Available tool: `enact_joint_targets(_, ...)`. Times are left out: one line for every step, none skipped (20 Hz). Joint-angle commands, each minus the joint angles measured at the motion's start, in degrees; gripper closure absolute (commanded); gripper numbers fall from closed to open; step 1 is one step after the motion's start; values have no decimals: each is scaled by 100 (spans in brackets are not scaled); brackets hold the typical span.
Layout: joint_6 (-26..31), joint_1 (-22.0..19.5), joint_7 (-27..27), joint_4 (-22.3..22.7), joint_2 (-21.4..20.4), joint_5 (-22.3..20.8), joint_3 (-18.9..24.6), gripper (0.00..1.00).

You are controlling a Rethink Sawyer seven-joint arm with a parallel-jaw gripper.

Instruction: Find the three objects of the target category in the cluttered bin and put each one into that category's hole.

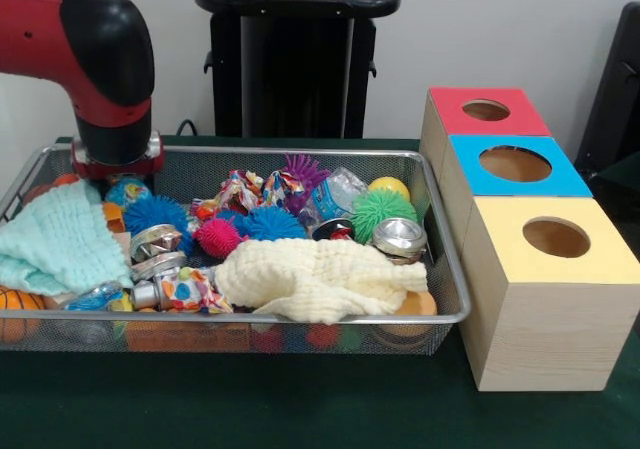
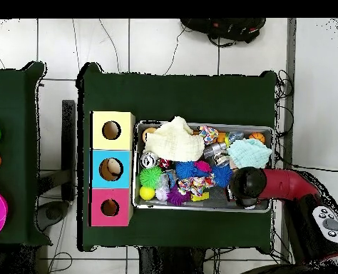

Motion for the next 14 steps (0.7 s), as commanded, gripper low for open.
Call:
enact_joint_targets(320, -88, 716, 715, 119, 221, -488, 100)
enact_joint_targets(306, -95, 682, 726, 94, 259, -498, 100)
enact_joint_targets(309, -83, 657, 734, 77, 290, -500, 100)
enact_joint_targets(312, -72, 631, 743, 61, 322, -502, 100)
enact_joint_targets(293, -48, 586, 791, -32, 341, -491, 100)
enact_joint_targets(274, -23, 541, 838, -125, 361, -480, 100)
enact_joint_targets(57, -70, 477, 954, -159, 343, -421, 100)
enact_joint_targets(-208, -101, 471, 1069, -171, 295, -385, 100)
enact_joint_targets(-436, -89, 482, 1171, -194, 221, -371, 100)
enact_joint_targets(-546, -12, 534, 1266, -272, 164, -394, 100)
enact_joint_targets(-493, 116, 616, 1337, -426, 175, -445, 100)
enact_joint_targets(-386, 207, 654, 1414, -613, 234, -471, 100)
enact_joint_targets(-246, 262, 684, 1460, -784, 340, -494, 100)
enact_joint_targets(-153, 275, 714, 1522, -943, 458, -514, 100)
